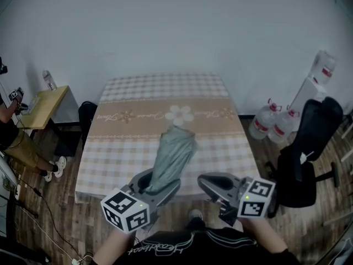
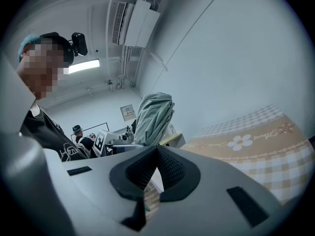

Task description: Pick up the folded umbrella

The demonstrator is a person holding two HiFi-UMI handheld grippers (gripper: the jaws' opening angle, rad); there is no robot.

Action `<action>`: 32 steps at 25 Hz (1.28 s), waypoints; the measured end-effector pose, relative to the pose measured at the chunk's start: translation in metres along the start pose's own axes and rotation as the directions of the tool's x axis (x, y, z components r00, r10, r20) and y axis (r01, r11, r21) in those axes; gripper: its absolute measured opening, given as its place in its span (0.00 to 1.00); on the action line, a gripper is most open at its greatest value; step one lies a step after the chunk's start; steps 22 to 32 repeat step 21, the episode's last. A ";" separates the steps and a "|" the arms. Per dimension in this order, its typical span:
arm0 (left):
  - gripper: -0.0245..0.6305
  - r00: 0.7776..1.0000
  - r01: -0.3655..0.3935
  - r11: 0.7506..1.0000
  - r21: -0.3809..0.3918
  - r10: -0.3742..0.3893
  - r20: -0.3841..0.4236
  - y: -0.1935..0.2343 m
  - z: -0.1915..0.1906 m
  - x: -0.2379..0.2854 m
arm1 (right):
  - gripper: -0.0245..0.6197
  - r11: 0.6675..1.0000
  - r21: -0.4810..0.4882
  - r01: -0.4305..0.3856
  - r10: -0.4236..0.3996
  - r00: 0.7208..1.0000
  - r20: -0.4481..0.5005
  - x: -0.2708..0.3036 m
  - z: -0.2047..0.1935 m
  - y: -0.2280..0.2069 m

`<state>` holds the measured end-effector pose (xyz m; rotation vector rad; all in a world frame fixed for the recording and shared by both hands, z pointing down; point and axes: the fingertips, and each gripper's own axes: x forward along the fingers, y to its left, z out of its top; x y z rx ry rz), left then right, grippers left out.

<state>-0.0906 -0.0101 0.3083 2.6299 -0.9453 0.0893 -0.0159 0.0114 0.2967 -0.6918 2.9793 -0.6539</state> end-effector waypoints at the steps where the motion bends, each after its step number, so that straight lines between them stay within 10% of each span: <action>1: 0.43 1.000 -0.002 1.000 0.003 0.002 0.001 -0.001 0.000 -0.001 | 0.05 1.000 0.000 -0.005 0.005 1.000 0.001 0.000 0.000 0.002; 32: 0.43 1.000 0.000 1.000 -0.014 0.000 0.020 -0.014 0.003 -0.015 | 0.05 1.000 -0.012 -0.016 0.016 1.000 -0.012 -0.004 -0.004 0.011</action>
